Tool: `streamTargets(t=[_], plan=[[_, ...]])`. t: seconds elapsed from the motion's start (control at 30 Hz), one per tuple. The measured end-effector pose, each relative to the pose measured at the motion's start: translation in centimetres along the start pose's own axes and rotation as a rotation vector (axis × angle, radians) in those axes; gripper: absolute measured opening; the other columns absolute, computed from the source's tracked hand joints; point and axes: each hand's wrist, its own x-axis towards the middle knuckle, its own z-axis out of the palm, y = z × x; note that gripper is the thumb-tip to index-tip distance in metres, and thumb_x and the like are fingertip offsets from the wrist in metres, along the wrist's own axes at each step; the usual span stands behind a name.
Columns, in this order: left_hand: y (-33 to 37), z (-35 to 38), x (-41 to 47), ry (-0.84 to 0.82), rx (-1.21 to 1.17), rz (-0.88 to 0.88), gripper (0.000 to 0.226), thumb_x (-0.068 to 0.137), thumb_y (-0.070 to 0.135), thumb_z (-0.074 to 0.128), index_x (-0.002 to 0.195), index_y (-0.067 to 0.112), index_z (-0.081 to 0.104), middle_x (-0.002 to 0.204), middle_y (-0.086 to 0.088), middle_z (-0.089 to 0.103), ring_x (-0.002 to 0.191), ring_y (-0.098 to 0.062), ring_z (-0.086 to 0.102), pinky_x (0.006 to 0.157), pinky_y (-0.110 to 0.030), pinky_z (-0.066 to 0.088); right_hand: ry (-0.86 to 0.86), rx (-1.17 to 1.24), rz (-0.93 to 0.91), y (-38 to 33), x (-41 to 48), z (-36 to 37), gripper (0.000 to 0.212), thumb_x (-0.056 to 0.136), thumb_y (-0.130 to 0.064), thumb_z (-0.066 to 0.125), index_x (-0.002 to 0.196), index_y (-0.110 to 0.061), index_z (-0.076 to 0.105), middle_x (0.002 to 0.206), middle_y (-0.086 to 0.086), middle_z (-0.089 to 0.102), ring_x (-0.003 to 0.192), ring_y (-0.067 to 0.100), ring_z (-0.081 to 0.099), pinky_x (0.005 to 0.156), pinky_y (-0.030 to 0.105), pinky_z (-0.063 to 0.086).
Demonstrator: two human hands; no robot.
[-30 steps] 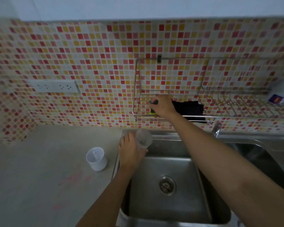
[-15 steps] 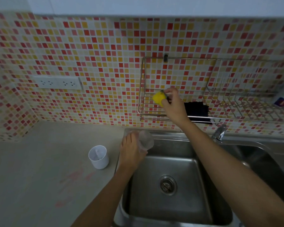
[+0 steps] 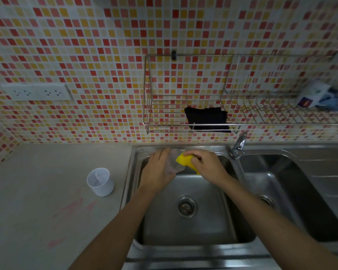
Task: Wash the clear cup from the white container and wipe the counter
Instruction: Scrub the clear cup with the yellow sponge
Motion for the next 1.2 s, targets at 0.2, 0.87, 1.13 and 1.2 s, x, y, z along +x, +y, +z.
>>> streamTargets(t=[0.2,0.87,1.13,1.2], plan=[[0.6,0.4,0.5,0.002,0.068,0.056,0.076,0.069,0.034,0.072,0.136,0.022,0.040,0.130,0.000,0.052,0.119,-0.021,0.049,0.089,-0.038,0.050,-0.157,-0.205,0.022,0.9,-1.0,-0.3,0.049,0.076,-0.029,0.078,0.122,-0.021,0.061,0.119,0.000,0.052,0.108,0.015,0.051,0.087,0.021,0.035],[1.5,-0.6,0.6,-0.060,0.110,0.182,0.078,0.074,0.028,0.074,0.141,0.023,0.035,0.142,0.002,0.041,0.130,-0.017,0.037,0.099,-0.033,0.044,-0.112,-0.367,-0.220,1.0,-2.1,-1.3,0.025,0.089,-0.019,0.063,0.113,-0.021,0.070,0.104,-0.004,0.064,0.098,0.016,0.047,0.085,0.025,0.039],[1.7,-0.7,1.2,-0.096,0.050,0.163,0.084,0.066,0.027,0.080,0.138,0.026,0.037,0.138,0.004,0.044,0.127,-0.017,0.039,0.097,-0.037,0.047,-0.052,-0.408,-0.267,1.1,-2.6,-0.9,0.028,0.084,-0.014,0.069,0.110,-0.024,0.072,0.103,-0.004,0.062,0.098,0.015,0.050,0.082,0.024,0.043],[1.4,-0.7,1.2,-0.099,0.045,0.165,0.085,0.065,0.028,0.081,0.138,0.024,0.038,0.137,0.003,0.044,0.127,-0.018,0.040,0.098,-0.037,0.046,-0.102,-0.285,-0.195,1.3,-2.8,-0.8,0.029,0.087,-0.019,0.066,0.116,-0.023,0.069,0.105,-0.005,0.059,0.101,0.011,0.048,0.090,0.021,0.036]])
